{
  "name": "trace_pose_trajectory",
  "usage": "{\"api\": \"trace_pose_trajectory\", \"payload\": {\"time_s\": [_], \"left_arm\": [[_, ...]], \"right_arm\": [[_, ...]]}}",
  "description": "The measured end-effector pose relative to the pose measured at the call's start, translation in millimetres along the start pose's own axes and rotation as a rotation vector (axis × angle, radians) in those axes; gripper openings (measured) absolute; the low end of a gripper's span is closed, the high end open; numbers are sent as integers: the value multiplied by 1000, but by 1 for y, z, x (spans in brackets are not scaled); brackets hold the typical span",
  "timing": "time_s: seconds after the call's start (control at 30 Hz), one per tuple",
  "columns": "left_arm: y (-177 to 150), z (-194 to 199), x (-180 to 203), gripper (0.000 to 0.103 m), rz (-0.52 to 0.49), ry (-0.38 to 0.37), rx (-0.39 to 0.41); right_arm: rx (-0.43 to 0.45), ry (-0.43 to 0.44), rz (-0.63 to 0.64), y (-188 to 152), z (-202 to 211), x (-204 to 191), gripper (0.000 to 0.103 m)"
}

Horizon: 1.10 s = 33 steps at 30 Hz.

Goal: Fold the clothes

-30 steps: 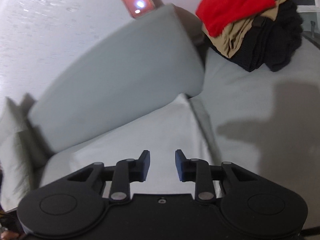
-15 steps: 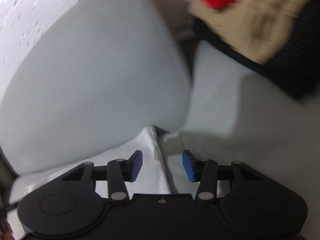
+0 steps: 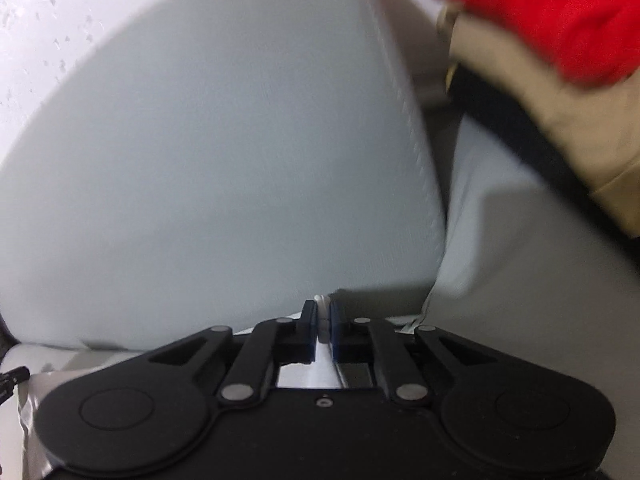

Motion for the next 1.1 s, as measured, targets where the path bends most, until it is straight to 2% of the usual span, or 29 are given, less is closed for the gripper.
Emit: {"api": "trace_pose_trajectory", "payload": {"time_s": [0.2,0.4,0.5,0.6,0.7,0.77,0.9,1.1], "left_arm": [[8,87,-1,2,54,-25,106],[-11,205,-12,2,72,-62,173],[-39,256,-21,2,107,-72,157],[-77,286,-18,2,105,-24,111],[-128,304,-17,2,103,47,50],[-167,319,-17,2,124,67,-7],[-191,334,-15,2,122,99,-7],[-219,357,-14,0,109,144,16]], "right_arm": [[61,12,-74,-8,80,-6,5],[94,81,-203,-40,207,2,5],[107,93,-252,-56,262,9,5],[83,99,-284,-87,302,22,5],[7,75,-262,-134,323,27,5],[-35,48,-250,-166,329,30,5],[-93,-11,-268,-219,335,32,5],[-33,-26,-243,-224,360,28,5]]}}
Point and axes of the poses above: each gripper's, at about its wrist camera, not at the fingertips, and z roughly against the way its jaws point, x to its right, y to its top, the point moved 2 cm from there along -z, roughly the way its jaws point, and after that the axes turned 9 degrees about z, right-handed, at the moved point
